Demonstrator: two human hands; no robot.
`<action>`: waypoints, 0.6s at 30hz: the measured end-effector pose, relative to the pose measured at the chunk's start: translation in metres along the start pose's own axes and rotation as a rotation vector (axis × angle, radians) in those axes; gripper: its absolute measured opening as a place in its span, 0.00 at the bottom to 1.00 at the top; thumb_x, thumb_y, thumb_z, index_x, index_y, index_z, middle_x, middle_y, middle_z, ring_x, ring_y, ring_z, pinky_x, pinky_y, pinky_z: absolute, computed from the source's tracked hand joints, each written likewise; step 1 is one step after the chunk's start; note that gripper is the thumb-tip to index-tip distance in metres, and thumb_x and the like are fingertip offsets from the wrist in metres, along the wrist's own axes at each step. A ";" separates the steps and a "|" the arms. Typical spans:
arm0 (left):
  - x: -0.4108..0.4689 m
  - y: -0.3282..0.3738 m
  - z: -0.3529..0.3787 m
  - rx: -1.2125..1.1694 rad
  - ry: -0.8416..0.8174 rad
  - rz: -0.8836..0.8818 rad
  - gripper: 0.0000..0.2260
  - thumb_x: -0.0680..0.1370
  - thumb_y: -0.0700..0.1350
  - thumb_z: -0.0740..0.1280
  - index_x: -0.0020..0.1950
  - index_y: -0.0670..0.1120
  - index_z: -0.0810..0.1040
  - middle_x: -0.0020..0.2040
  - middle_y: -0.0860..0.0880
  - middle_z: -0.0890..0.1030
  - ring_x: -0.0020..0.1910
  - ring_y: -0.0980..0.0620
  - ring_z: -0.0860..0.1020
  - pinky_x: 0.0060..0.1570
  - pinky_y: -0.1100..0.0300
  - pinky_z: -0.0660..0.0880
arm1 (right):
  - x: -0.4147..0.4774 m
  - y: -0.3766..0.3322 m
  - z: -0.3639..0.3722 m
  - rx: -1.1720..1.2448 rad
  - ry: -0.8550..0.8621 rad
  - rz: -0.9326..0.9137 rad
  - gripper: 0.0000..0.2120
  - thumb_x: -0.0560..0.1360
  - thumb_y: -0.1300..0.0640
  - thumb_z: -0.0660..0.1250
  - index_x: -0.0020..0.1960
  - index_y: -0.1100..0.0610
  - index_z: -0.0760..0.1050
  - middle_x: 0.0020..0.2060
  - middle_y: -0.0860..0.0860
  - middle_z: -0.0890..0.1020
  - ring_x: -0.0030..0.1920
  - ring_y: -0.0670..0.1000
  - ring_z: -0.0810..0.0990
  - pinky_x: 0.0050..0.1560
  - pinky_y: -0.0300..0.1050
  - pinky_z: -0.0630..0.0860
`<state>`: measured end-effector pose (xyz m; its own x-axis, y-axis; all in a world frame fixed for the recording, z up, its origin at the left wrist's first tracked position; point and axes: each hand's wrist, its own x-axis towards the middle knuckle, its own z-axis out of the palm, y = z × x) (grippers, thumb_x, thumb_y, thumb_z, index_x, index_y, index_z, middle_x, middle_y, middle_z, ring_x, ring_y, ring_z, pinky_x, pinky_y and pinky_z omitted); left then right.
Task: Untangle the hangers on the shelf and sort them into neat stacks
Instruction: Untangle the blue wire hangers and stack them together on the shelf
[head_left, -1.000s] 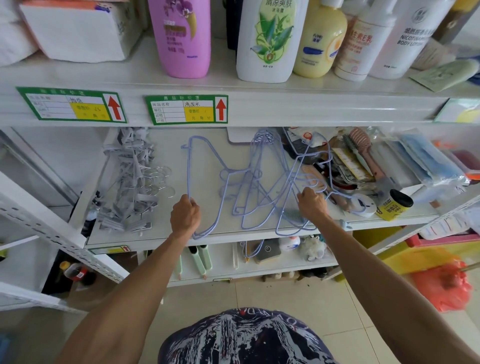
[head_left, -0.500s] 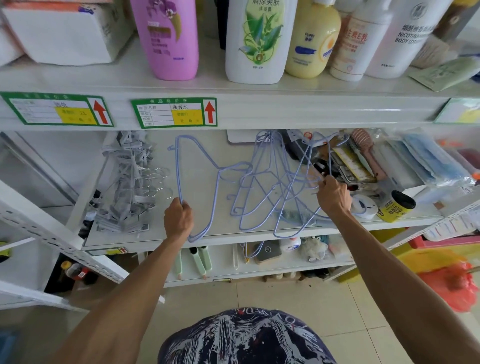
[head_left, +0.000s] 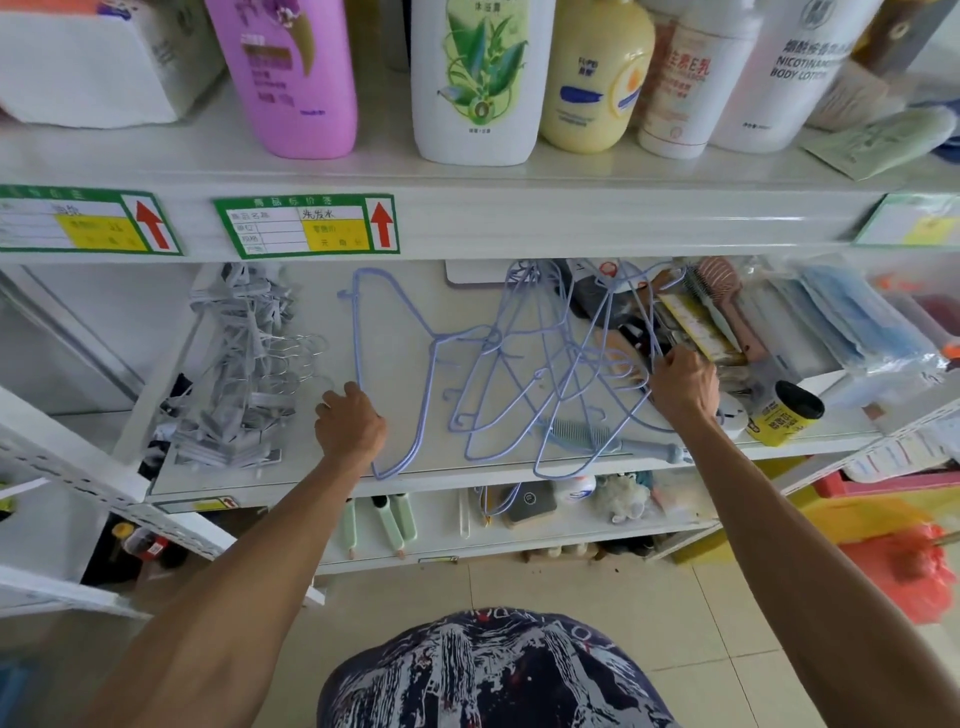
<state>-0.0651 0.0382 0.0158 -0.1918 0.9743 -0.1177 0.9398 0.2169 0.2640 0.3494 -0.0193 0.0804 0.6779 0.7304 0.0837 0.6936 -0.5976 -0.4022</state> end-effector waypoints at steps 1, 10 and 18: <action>0.001 0.002 0.001 0.013 -0.005 -0.010 0.15 0.79 0.41 0.61 0.63 0.38 0.68 0.61 0.34 0.72 0.59 0.35 0.73 0.53 0.46 0.74 | 0.000 0.001 0.001 0.010 -0.005 -0.003 0.12 0.79 0.53 0.59 0.43 0.60 0.74 0.39 0.60 0.80 0.37 0.61 0.77 0.34 0.47 0.70; -0.014 0.069 -0.012 -0.116 0.128 0.163 0.15 0.75 0.44 0.65 0.58 0.37 0.73 0.56 0.35 0.75 0.54 0.35 0.75 0.54 0.47 0.71 | -0.009 0.004 0.004 0.111 -0.033 0.005 0.11 0.78 0.53 0.61 0.43 0.59 0.75 0.39 0.60 0.80 0.39 0.61 0.77 0.35 0.49 0.71; -0.077 0.237 0.012 -0.376 -0.287 0.467 0.15 0.79 0.46 0.62 0.61 0.38 0.72 0.59 0.36 0.77 0.59 0.36 0.76 0.56 0.49 0.73 | -0.013 0.003 -0.002 0.144 -0.031 0.023 0.13 0.79 0.53 0.61 0.47 0.61 0.77 0.44 0.60 0.81 0.45 0.61 0.78 0.40 0.48 0.68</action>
<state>0.1762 0.0136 0.0763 0.3438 0.9275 -0.1465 0.7329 -0.1675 0.6593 0.3432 -0.0309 0.0802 0.6834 0.7286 0.0455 0.6345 -0.5619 -0.5308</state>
